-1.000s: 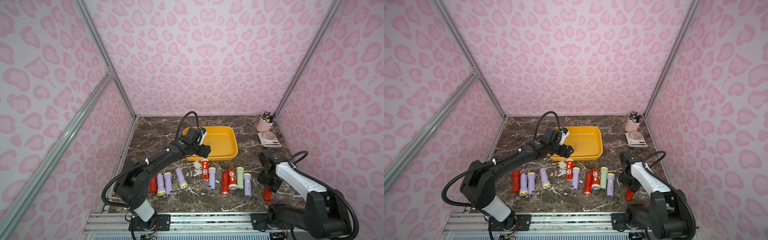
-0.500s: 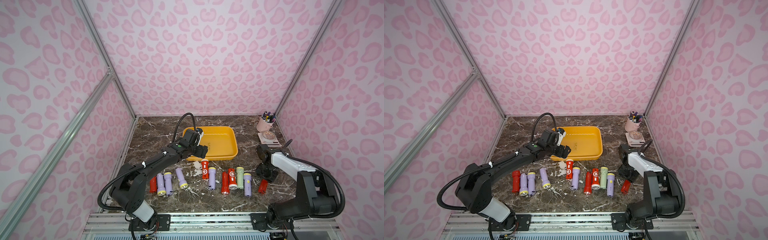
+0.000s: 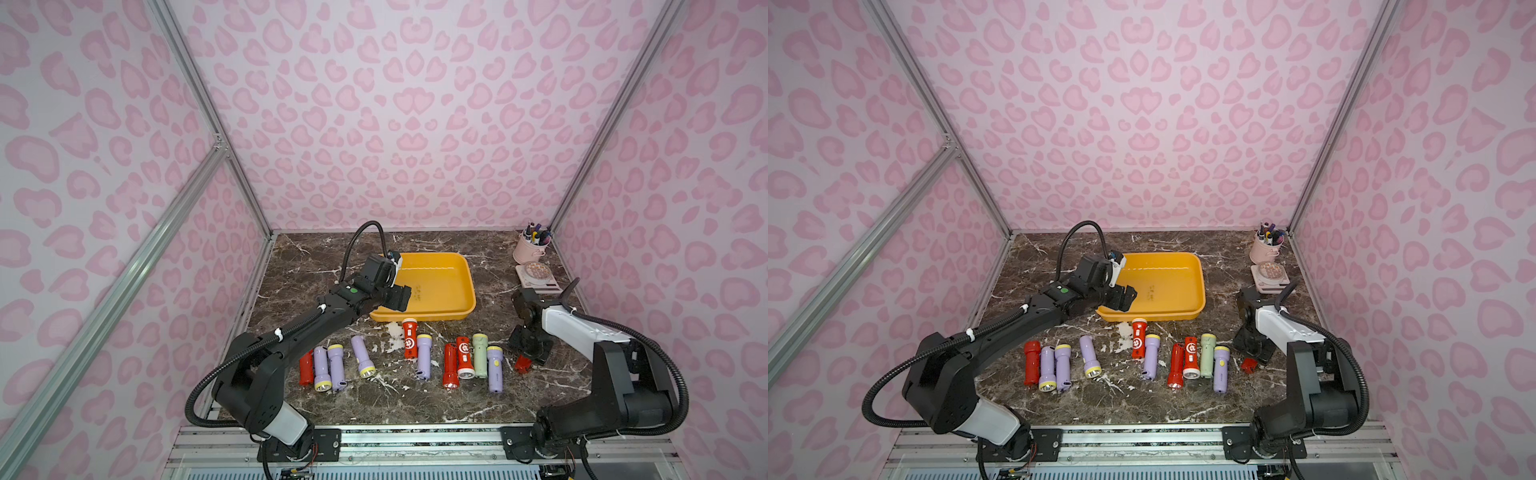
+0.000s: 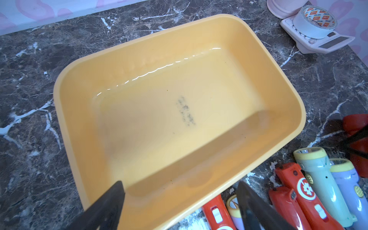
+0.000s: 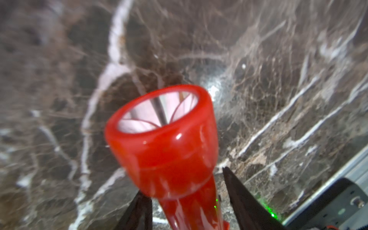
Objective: Put the flashlights into the storage boxes
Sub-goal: Pick up the flashlight from the center of the board, then place the flashlight at the storage box.
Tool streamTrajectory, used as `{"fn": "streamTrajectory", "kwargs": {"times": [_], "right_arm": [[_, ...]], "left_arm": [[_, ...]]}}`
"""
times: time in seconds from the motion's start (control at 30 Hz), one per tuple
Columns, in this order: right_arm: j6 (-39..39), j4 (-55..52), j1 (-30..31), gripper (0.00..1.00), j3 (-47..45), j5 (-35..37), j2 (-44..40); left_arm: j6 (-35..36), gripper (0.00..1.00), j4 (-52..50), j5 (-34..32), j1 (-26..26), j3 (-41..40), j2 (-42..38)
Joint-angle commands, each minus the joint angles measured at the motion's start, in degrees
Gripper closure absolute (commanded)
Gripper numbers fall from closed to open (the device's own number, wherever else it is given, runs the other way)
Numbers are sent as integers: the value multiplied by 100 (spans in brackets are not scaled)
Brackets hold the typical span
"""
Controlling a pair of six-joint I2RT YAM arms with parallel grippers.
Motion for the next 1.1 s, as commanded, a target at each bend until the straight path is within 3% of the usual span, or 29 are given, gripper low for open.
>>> {"fn": "streamTrajectory", "kwargs": {"times": [0.0,0.37,0.7,0.97,1.07], "right_arm": [[18,164,25,43,-50,-81,107],[-289,-27,32,70,259,134,7],[-456,-334,830,70,1261,616,-352],[-818,-571,1704,69,3136,977,649],[-1017,-391,1813,69,3542,781,1024]], "left_arm": [[29,10,-49,-170,3,-97,-150],[-172,11,-187,-455,3,-473,-765],[34,11,-554,-594,5,-390,-899],[32,10,-707,-391,7,229,-487],[-98,11,-610,-190,9,533,-287]]}}
